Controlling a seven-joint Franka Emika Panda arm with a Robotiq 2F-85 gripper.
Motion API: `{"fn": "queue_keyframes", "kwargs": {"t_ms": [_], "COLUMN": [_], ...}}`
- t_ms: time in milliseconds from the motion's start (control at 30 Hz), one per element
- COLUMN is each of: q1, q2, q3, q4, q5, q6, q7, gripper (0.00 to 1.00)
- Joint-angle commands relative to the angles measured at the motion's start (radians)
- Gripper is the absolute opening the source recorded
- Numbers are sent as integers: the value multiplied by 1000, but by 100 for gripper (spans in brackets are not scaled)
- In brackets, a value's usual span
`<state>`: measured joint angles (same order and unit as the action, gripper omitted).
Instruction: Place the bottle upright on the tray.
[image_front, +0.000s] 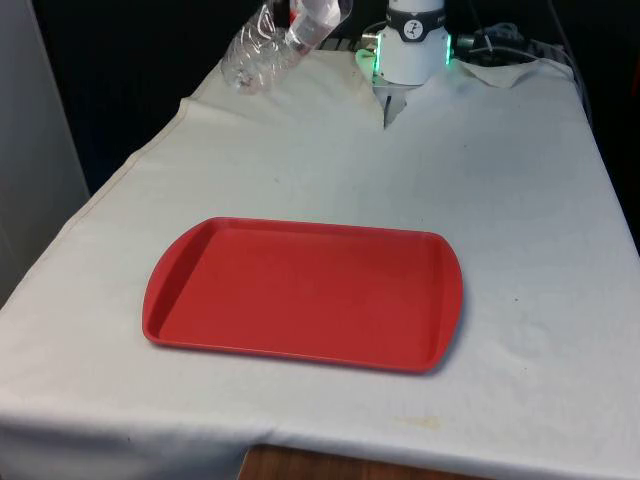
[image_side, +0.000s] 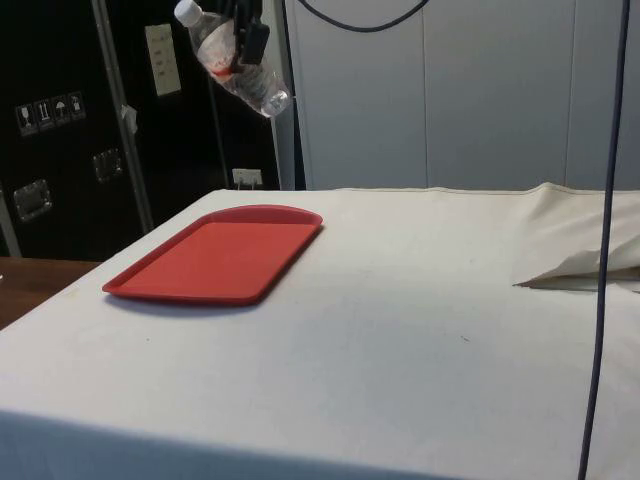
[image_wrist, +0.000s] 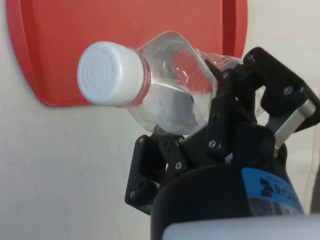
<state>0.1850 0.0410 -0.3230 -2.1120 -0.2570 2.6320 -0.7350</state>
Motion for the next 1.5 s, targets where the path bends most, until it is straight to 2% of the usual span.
{"fn": "queue_keyframes", "kwargs": {"t_ms": [0,200,233,267,467,500,533,800,833,867,1067,1100,1167,1267,1400,1433,1467], "q1": [1,1,1,1,2,2,2,3,3,3,3,3,3,1,-2,0,-3], "q2": [5,17,14,19,32,29,34,46,46,48,56,56,58,63,72,73,74], "q3": [2,4,0,4,7,3,8,14,8,15,22,14,24,26,25,14,25], "q4": [2,3,2,3,4,3,4,4,4,4,4,4,4,-1,-6,0,-7], "q5": [21,86,65,96,164,143,174,258,237,266,332,311,359,386,418,384,427], "q6": [11,44,33,49,82,73,87,124,115,128,152,143,162,174,186,169,191], "q7": [-3,-4,0,-4,-6,0,-6,-9,0,-9,-10,0,-11,-17,-24,-5,-27], "gripper": [35,35,35,35,35,35,35,35,35,35,35,35,35,35,35,35,35]}}
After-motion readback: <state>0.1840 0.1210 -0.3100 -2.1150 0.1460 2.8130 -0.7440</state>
